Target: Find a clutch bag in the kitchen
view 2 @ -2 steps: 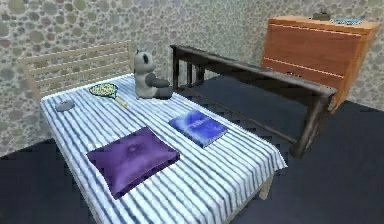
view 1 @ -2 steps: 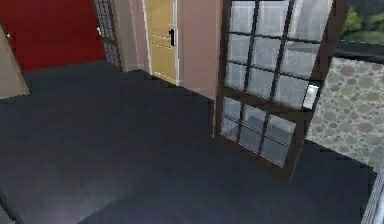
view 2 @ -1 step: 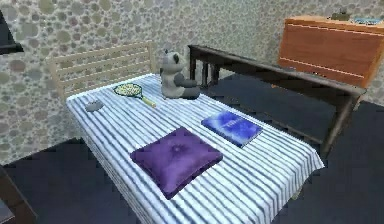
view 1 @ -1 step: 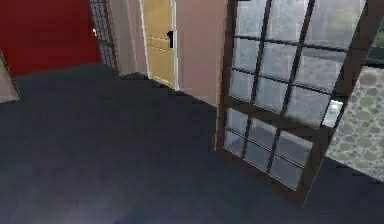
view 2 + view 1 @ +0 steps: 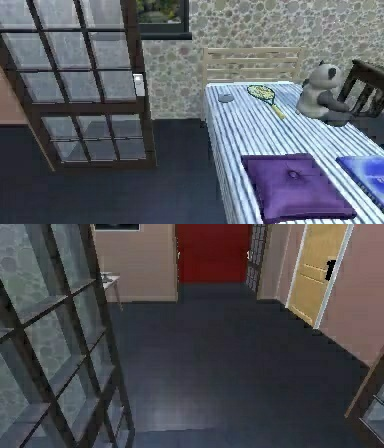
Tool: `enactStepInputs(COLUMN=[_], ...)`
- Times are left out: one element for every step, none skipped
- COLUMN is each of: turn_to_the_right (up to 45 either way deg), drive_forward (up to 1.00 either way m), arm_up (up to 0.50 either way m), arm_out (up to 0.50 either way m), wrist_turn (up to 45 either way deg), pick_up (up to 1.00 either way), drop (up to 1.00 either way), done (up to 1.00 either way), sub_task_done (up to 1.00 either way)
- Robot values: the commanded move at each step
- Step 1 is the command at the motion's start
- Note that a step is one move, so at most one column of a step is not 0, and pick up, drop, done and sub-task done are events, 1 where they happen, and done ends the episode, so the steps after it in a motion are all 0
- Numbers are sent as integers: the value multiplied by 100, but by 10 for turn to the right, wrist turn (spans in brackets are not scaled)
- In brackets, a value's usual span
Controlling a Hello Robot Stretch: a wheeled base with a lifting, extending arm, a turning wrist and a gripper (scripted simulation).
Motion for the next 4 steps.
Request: enactStepInputs(turn_to_the_right=[0, 0, 0, 0], drive_forward=[100, 100, 100, 100], arm_up=[0, 0, 0, 0], arm_out=[0, 0, 0, 0], wrist_turn=[0, 0, 0, 0], pick_up=[0, 0, 0, 0], drop=[0, 0, 0, 0], done=[0, 0, 0, 0], sub_task_done=[0, 0, 0, 0])
